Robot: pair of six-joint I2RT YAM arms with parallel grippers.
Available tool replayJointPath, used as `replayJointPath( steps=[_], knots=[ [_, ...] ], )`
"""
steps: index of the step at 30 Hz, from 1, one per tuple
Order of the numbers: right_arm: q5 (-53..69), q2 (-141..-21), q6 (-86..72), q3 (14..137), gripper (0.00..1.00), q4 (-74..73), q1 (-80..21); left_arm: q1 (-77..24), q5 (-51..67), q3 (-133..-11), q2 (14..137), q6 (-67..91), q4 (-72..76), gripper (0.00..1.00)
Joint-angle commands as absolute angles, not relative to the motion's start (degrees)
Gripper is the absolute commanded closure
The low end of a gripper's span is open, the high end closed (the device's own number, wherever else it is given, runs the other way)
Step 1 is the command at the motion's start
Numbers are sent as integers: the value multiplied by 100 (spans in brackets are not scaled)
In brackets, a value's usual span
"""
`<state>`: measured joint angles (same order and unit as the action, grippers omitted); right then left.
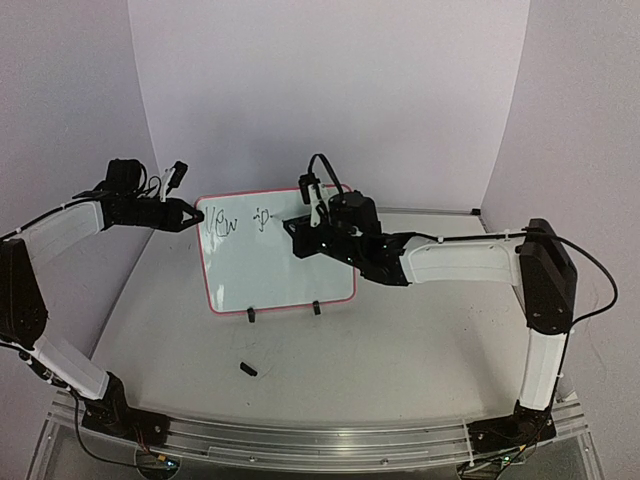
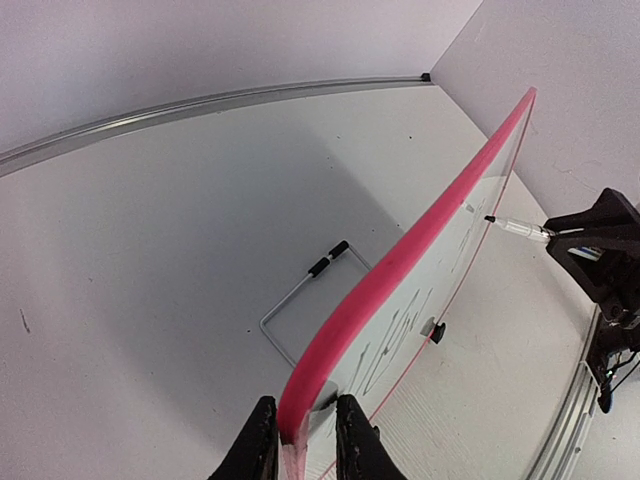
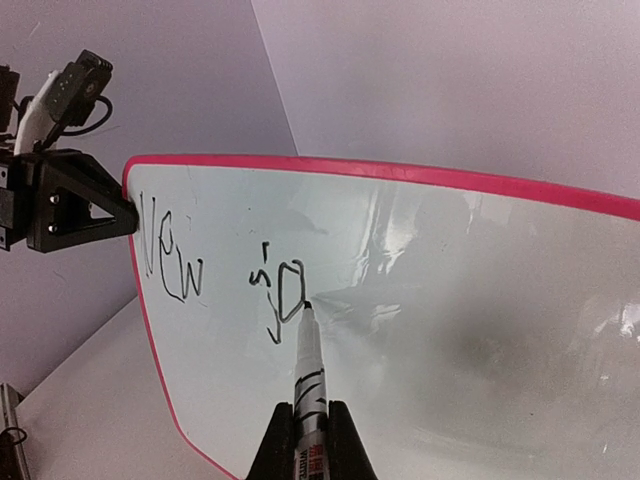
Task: Write a sentence on the whiteboard
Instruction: Write on the whiteboard with the whiteboard marker without the cap.
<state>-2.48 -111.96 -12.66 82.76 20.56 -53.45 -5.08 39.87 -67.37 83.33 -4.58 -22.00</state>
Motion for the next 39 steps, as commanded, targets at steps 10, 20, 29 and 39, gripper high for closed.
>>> replayJointPath(
  steps=[10,20,29,39],
  knots=[
    [-448,-11222,-1141,8648,100,2329,-5381,-498,3946,-6832,8332,-510,-2118,81],
    [-552,-11342,-1166,8690,100,2218,-5386,-501,3946,-6847,8350,-519,-2128,81],
    [-671,-11426,-1200,8749,100,2035,-5386,-497,3946,-6842,8356,-519,-2136,81],
    [-884,-11310,-1328,8488,100,2004,-5382,-499,3946,-6851,8351,-519,-2135,81]
  ],
)
